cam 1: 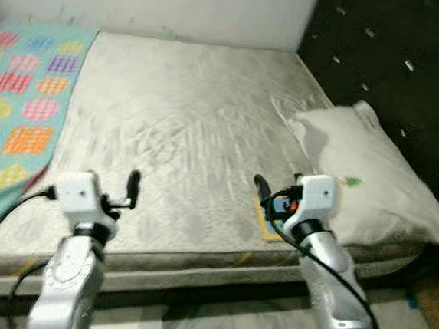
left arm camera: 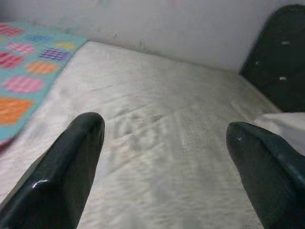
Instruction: Clean up the room
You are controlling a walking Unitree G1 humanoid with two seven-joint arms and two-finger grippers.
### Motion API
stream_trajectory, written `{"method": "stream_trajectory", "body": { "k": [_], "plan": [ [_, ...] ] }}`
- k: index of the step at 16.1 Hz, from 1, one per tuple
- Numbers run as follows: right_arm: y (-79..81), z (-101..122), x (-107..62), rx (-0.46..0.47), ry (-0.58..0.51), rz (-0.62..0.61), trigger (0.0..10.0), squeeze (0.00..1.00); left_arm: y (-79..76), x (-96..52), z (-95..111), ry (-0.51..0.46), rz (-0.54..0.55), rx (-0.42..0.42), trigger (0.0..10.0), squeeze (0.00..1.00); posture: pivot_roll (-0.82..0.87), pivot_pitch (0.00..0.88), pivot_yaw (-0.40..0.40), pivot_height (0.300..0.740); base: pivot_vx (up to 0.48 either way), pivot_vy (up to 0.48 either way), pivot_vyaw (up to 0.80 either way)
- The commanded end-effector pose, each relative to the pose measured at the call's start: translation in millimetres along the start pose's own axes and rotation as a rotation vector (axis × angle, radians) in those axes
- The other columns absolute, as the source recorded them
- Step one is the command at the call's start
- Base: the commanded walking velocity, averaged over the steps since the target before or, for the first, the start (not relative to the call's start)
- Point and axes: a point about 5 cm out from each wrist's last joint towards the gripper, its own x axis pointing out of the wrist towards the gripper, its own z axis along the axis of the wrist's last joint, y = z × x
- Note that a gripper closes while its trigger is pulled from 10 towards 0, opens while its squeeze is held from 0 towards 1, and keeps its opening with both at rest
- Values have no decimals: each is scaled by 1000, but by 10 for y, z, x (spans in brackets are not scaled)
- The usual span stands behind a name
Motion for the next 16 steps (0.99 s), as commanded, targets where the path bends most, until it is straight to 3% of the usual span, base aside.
{"method": "stream_trajectory", "body": {
  "k": [1,10,16],
  "plan": [
    [-40,21,-7,-10,-7,-7,10000,0,-59,4,32,-17,-40,-13,10000,0,-39,64,-77,740,0,0,0],
    [-49,17,-2,-10,-2,-9,10000,0,-106,-15,44,-24,-89,-34,10000,0,-38,64,-81,740,0,0,0],
    [-46,14,2,-2,1,-10,10000,0,-102,-17,46,-23,-93,-35,10000,0,-40,74,-80,740,247,0,0]
  ]
}}
